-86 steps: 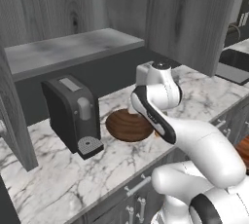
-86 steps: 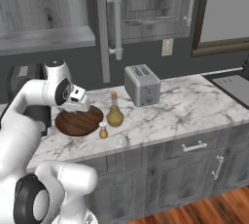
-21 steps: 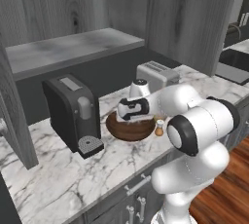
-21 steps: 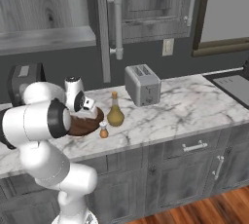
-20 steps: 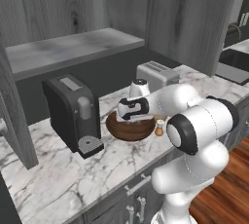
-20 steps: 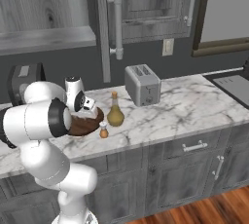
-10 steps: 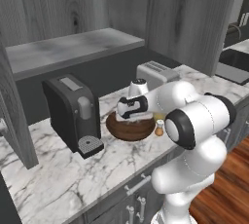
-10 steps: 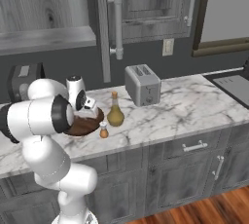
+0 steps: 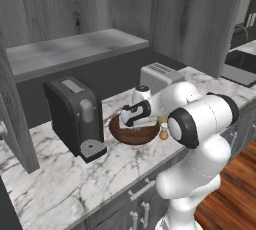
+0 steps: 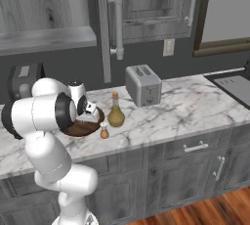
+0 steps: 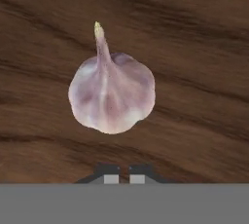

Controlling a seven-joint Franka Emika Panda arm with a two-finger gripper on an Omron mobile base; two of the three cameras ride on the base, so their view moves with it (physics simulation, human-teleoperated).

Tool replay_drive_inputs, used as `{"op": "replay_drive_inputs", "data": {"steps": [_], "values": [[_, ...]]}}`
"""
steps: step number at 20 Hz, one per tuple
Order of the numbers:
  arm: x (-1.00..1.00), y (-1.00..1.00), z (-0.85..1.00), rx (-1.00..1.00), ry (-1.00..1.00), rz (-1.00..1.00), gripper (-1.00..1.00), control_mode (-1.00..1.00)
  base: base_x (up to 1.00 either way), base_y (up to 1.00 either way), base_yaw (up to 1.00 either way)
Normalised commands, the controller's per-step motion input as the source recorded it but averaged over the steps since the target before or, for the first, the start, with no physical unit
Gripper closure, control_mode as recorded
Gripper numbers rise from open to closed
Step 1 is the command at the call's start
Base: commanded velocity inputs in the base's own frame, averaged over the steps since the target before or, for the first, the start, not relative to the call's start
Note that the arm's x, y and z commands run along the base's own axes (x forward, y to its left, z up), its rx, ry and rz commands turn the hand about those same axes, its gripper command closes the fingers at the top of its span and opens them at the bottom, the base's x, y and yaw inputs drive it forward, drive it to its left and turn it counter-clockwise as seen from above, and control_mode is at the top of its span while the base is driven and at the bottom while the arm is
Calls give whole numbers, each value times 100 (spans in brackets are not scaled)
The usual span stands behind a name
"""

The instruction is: Retrieve the bottle and the shaker from the cabinet and place them next to the mixing bowl on the counter. Then add garlic from the fridge to the mixing bowl.

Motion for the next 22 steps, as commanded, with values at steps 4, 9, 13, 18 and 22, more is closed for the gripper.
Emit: {"op": "replay_drive_inputs", "data": {"steps": [4, 9, 13, 18, 22], "values": [[0, 3, -19, -1, 0, 0, 100, -100, 0, 0, 0], [0, 0, -1, 0, 0, 0, 100, -100, 0, 0, 0], [0, 0, 0, 0, 0, 0, 100, -100, 0, 0, 0], [0, 0, 11, 0, 0, 0, -100, -100, 0, 0, 0], [0, 0, 35, -5, 2, 0, -100, -100, 0, 0, 0]]}}
